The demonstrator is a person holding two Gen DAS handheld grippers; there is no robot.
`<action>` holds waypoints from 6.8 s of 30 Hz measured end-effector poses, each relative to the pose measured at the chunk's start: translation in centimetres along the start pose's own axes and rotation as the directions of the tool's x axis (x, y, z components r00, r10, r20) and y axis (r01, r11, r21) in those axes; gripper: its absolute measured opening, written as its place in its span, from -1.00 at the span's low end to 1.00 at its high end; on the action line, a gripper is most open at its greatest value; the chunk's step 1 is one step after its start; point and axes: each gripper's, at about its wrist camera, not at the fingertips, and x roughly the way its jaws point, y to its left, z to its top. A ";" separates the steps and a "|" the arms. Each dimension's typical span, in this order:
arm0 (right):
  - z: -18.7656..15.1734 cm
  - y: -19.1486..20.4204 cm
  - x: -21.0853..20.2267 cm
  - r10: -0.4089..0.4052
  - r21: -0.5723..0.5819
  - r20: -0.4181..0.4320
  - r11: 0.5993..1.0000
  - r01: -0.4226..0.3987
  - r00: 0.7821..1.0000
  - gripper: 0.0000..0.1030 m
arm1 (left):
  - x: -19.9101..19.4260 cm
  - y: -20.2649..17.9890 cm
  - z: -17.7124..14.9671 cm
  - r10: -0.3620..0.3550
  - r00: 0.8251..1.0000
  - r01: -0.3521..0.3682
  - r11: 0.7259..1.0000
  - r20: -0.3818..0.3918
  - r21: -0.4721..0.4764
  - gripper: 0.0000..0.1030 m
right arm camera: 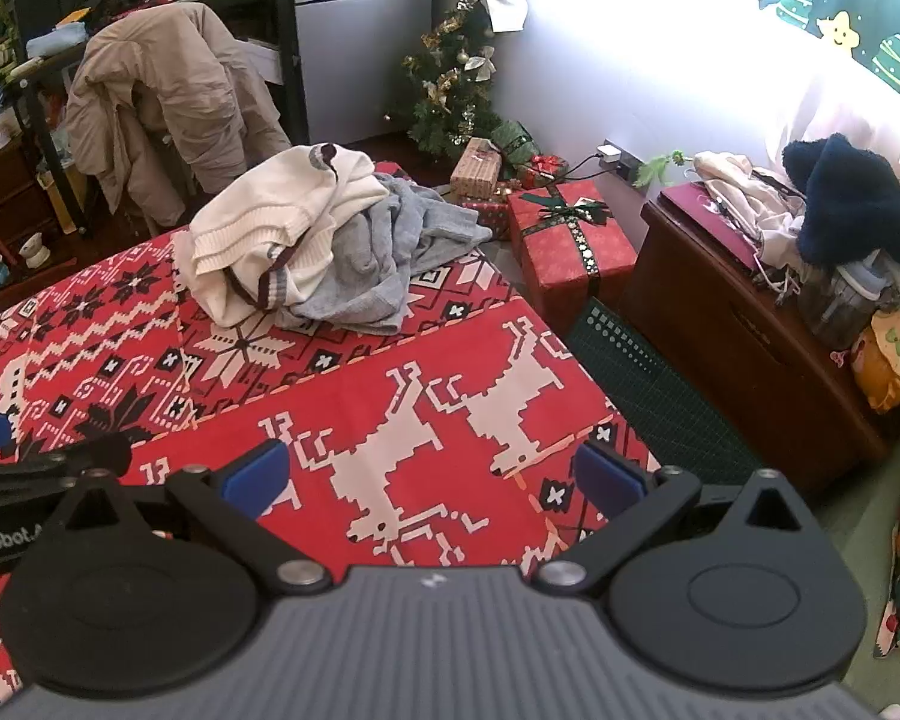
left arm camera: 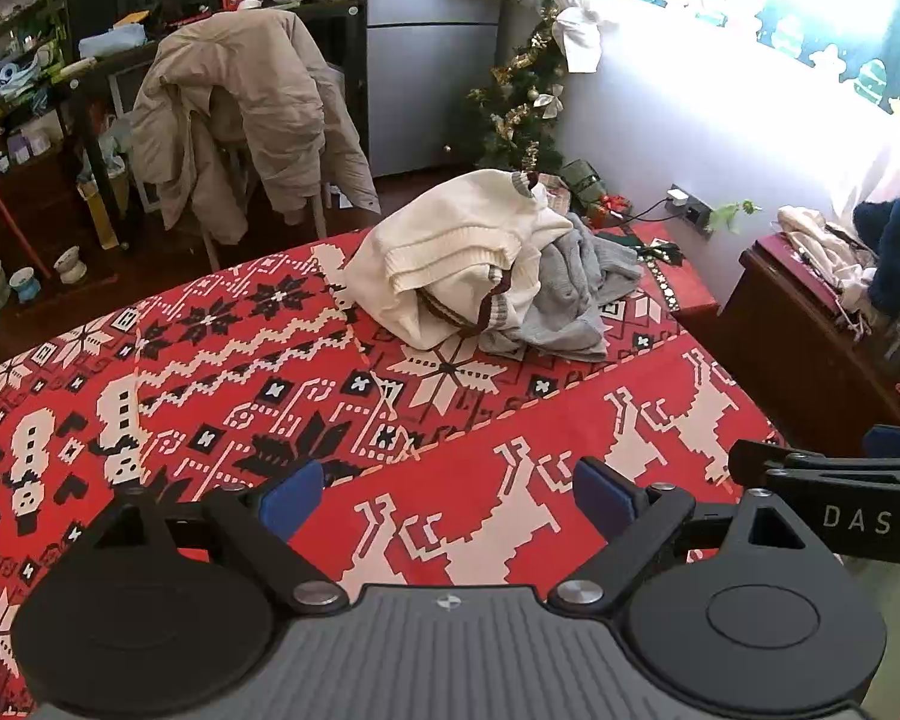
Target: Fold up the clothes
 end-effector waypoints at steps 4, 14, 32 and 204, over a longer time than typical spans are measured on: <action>-0.1 0.1 0.1 -0.004 -0.010 -0.003 1.000 0.004 1.000 0.99 | -0.2 0.3 -0.1 -0.016 1.000 0.016 1.000 0.011 -0.022 0.76; -0.4 -0.2 0.2 0.004 -0.002 0.025 1.000 -0.004 1.000 0.99 | 0.4 1.3 -0.3 -0.043 0.999 0.043 0.998 0.022 -0.044 0.76; 0.3 -1.6 6.1 0.100 0.037 0.093 0.994 -0.104 0.991 0.99 | 7.8 3.6 2.0 -0.068 0.997 0.067 0.996 -0.029 -0.055 0.59; -11.7 17.0 1.8 0.710 -0.268 -0.195 0.626 -0.733 0.677 -0.28 | -5.7 18.3 -17.5 -0.082 0.979 0.126 0.964 0.189 -0.235 -0.25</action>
